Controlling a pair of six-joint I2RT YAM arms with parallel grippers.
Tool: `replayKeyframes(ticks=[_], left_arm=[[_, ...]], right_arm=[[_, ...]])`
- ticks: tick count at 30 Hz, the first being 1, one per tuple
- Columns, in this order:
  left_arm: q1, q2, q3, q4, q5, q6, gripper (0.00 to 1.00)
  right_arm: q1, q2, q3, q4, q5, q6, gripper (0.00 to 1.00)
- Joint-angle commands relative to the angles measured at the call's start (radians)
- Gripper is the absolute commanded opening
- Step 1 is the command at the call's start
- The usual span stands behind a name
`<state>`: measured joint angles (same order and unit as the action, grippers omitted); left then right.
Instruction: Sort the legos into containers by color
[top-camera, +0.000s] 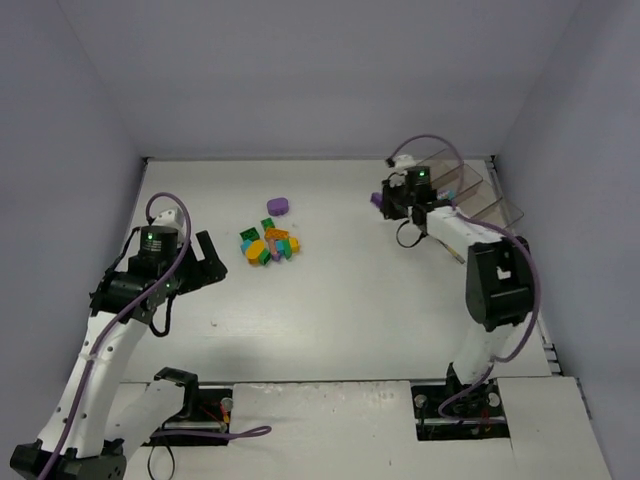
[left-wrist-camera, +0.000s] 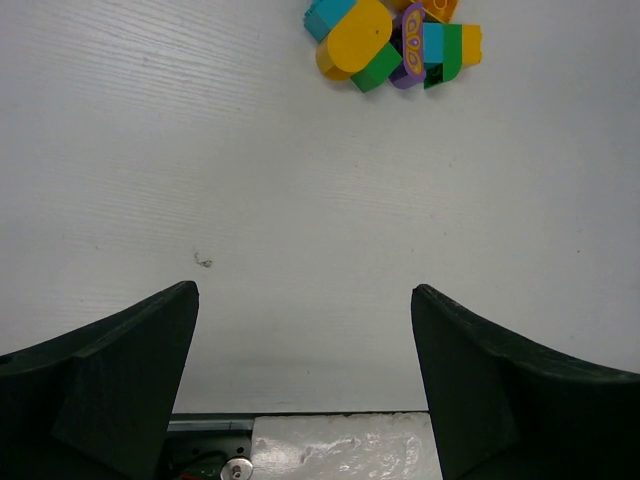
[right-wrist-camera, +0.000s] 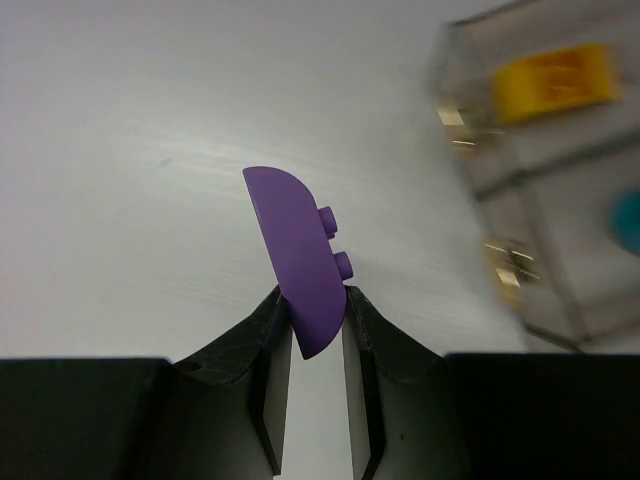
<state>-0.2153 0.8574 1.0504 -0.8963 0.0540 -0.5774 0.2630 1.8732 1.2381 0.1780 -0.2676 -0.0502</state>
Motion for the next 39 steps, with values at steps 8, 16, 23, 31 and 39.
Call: replayKeyframes(ticks=[8,16,23,31,39], left_arm=[[-0.002,0.052,0.030,0.100,0.033,-0.002,0.81],[-0.002,0.057,0.033,0.097,0.035,-0.001,0.81],[-0.002,0.054,0.030,0.091,0.026,0.001,0.81],[-0.002,0.060,0.034,0.089,0.020,0.002,0.81],[-0.002,0.078,0.045,0.094,0.015,0.008,0.81]], right_arm=[[-0.301,-0.256,-0.092,-0.025,0.429,0.371,0.00],[-0.381,-0.166,-0.031,-0.072,0.430,0.487,0.03],[-0.390,-0.089,0.029,-0.072,0.393,0.490,0.17],[-0.390,-0.078,0.041,-0.075,0.360,0.474,0.60],[-0.328,-0.178,0.032,-0.065,0.277,0.351,0.62]])
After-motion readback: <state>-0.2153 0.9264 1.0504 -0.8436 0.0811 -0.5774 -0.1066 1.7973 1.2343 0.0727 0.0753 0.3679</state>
